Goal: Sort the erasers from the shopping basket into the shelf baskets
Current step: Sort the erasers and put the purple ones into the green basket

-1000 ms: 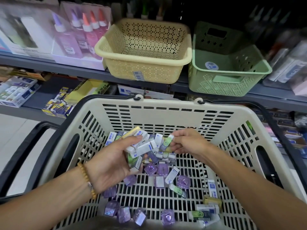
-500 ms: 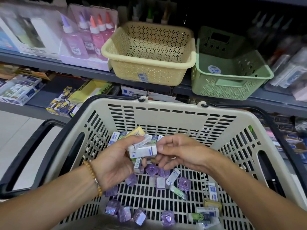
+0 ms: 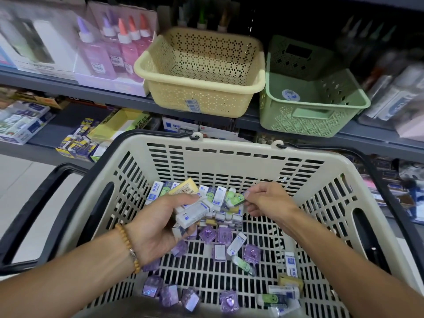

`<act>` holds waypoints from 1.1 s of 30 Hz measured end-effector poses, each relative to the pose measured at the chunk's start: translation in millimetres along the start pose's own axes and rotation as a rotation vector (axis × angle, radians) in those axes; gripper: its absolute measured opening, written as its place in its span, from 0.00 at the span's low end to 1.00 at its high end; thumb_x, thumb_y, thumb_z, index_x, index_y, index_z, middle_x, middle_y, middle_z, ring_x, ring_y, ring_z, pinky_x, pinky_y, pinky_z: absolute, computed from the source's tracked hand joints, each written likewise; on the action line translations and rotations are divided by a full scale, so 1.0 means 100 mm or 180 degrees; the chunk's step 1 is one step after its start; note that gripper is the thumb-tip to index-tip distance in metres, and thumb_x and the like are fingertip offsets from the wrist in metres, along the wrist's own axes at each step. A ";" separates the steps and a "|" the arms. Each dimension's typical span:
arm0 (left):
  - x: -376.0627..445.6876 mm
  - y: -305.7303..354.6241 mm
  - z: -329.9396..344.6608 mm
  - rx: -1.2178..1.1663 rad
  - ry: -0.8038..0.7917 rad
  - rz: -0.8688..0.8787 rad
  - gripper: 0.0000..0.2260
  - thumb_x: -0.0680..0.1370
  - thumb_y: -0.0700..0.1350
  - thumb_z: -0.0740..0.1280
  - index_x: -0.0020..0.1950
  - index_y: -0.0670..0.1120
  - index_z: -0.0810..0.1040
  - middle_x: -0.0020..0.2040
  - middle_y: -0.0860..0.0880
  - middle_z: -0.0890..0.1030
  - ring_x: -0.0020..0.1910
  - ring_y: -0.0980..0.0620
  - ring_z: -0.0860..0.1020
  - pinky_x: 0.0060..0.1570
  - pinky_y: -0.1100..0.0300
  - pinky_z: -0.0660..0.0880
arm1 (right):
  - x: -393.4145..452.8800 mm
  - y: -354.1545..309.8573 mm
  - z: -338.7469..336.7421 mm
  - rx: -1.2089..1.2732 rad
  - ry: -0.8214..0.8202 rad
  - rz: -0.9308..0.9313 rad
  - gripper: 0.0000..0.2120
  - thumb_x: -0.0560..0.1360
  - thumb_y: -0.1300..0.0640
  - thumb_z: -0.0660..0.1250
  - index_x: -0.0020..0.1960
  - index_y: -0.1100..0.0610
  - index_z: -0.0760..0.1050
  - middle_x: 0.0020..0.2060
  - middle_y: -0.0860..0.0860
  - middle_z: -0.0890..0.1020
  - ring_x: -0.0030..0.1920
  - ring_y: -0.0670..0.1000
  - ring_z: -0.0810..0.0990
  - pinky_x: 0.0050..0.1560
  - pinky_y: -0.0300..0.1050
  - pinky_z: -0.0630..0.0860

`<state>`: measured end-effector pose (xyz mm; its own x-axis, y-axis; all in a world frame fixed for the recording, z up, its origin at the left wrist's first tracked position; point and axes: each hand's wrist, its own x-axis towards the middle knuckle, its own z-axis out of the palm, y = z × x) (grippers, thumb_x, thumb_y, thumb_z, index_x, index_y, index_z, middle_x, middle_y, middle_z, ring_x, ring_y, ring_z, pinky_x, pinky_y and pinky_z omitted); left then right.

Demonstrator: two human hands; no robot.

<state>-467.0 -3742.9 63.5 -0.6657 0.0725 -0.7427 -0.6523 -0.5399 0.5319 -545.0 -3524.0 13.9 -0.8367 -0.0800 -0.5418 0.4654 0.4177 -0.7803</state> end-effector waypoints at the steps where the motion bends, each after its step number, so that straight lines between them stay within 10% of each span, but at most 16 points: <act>1: -0.01 0.00 0.00 -0.0014 0.0023 0.0011 0.14 0.62 0.39 0.72 0.47 0.37 0.79 0.37 0.40 0.82 0.30 0.49 0.76 0.21 0.65 0.74 | 0.01 0.00 0.00 0.0047 0.0064 0.0049 0.05 0.78 0.64 0.66 0.45 0.60 0.80 0.39 0.58 0.84 0.34 0.49 0.82 0.35 0.39 0.78; 17: -0.04 0.02 0.02 0.0061 0.0079 0.0121 0.15 0.66 0.37 0.71 0.50 0.35 0.79 0.39 0.38 0.82 0.30 0.49 0.77 0.25 0.62 0.76 | 0.04 0.02 0.13 0.0299 0.0555 -0.0009 0.09 0.79 0.60 0.67 0.40 0.58 0.80 0.35 0.54 0.83 0.35 0.51 0.83 0.39 0.42 0.82; 24: -0.05 0.02 0.00 0.0233 -0.0008 0.0229 0.13 0.74 0.37 0.68 0.56 0.31 0.78 0.38 0.38 0.82 0.29 0.49 0.79 0.24 0.62 0.76 | -0.36 -0.33 0.55 0.0542 -0.1470 -0.0130 0.14 0.79 0.51 0.67 0.50 0.62 0.82 0.38 0.56 0.82 0.31 0.49 0.79 0.29 0.36 0.76; 33: -0.37 0.05 -0.47 0.0418 0.0722 0.0269 0.08 0.77 0.39 0.67 0.53 0.36 0.80 0.36 0.38 0.80 0.29 0.49 0.76 0.23 0.62 0.74 | 0.00 -0.51 0.78 0.0036 -0.0895 -0.0346 0.08 0.76 0.55 0.71 0.42 0.59 0.81 0.25 0.49 0.77 0.23 0.45 0.73 0.24 0.37 0.70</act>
<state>-428.5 -3787.5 74.1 -0.6311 -0.1660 -0.7577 -0.6492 -0.4216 0.6331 -546.0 -3616.2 29.2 -0.7697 -0.3718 -0.5190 0.3821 0.3830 -0.8410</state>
